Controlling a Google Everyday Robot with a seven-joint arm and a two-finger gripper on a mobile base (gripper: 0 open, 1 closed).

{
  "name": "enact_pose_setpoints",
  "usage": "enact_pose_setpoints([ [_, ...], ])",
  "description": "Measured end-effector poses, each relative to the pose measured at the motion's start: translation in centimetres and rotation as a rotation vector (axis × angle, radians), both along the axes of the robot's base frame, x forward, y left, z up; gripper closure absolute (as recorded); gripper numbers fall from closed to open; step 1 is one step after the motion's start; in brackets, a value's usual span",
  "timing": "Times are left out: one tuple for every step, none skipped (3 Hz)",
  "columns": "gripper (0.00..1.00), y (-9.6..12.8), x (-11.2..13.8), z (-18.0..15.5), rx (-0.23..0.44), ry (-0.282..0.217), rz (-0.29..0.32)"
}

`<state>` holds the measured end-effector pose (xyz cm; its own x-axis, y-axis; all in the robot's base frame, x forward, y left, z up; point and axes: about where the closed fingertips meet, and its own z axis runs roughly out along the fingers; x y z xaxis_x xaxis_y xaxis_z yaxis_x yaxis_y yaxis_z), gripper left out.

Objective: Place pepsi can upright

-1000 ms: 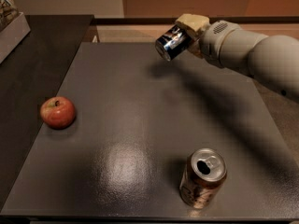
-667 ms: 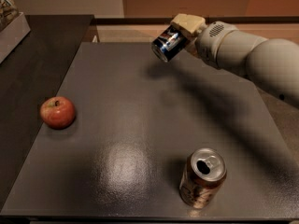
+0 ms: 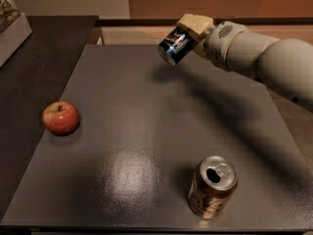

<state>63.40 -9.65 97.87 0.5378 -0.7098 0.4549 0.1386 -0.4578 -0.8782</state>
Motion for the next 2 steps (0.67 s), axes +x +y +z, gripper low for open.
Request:
enact_pose_setpoints([
  [1.00, 0.40, -0.09, 0.60, -0.054, -0.045, 0.049],
  [1.00, 1.00, -0.34, 1.30, -0.144, -0.125, 0.126],
])
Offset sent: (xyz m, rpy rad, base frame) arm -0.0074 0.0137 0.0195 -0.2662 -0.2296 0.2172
